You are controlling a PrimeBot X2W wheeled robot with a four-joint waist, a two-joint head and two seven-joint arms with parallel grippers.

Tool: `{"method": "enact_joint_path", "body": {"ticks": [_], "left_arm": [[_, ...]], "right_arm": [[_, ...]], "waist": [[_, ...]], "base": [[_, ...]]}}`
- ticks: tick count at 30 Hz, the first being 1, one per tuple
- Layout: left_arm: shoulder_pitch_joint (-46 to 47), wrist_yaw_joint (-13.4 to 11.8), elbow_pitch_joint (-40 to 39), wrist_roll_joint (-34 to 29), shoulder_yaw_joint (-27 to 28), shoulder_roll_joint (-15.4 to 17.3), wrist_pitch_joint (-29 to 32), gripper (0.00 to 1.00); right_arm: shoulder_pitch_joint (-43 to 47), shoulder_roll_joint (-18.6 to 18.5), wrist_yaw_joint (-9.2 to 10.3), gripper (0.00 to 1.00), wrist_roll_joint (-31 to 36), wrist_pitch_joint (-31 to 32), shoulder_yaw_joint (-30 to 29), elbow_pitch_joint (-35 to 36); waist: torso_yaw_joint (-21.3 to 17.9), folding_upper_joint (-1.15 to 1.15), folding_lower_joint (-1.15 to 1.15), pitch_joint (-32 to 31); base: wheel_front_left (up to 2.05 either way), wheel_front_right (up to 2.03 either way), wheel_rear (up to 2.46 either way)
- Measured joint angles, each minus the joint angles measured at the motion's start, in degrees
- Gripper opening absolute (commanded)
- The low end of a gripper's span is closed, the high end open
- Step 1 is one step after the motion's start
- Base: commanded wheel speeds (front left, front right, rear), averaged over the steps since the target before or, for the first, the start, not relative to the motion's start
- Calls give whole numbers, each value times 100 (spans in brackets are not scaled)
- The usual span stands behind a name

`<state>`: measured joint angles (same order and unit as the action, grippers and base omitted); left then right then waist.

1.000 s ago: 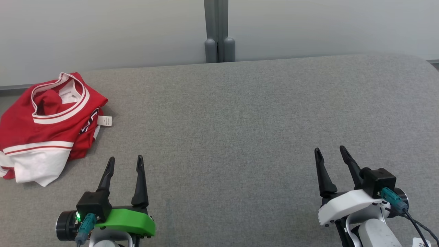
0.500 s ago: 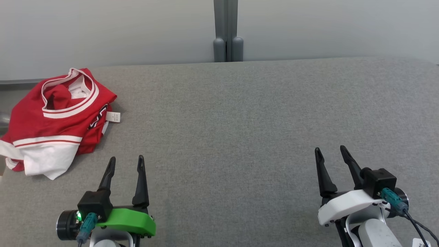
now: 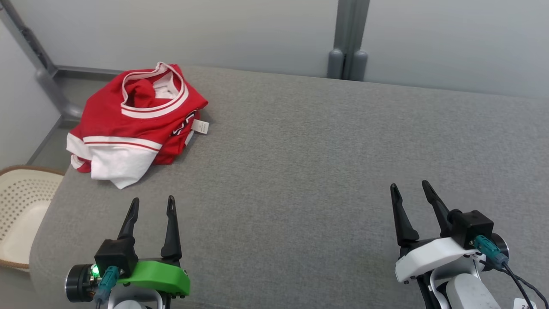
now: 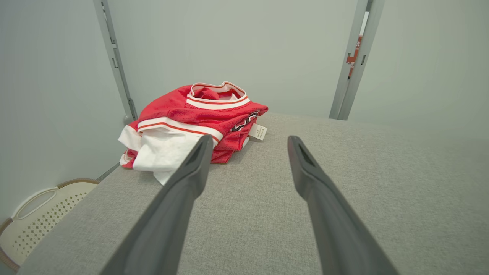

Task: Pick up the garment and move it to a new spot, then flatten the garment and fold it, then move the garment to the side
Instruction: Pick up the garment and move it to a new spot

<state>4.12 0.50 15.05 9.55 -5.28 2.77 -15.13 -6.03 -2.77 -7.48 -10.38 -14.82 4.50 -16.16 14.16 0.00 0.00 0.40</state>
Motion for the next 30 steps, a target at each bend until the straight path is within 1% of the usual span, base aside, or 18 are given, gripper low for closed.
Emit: {"method": "enact_joint_path", "body": {"ticks": [6,11,17,20,25,28,30], "left_arm": [[-11,-2,-31,-5,86,0,0,100],[-20,-1,-56,-13,172,0,0,100],[-58,1,-76,-14,208,1,0,100],[-69,0,-90,-14,242,1,0,100],[-66,5,-81,53,254,-1,0,100],[29,130,208,146,237,0,0,100],[314,226,591,193,219,7,1,100]], "right_arm": [[-18,1,0,100,70,-16,69,12],[-46,1,0,100,78,-18,81,-7],[-47,2,0,100,68,-18,103,-43],[-55,2,0,100,57,-18,152,-46],[-92,2,0,100,81,-18,187,-46],[-103,2,0,100,93,-18,171,-42],[-105,2,0,100,113,-15,171,-25]], "waist": [[548,0,0,11],[926,0,0,31],[1244,0,0,46],[1289,0,0,57],[1197,0,0,84],[1140,0,0,106],[1098,0,0,142]], "base": [[0,0,0],[0,0,0],[0,0,0],[0,0,0],[0,0,0],[0,0,0],[0,0,0]]}}
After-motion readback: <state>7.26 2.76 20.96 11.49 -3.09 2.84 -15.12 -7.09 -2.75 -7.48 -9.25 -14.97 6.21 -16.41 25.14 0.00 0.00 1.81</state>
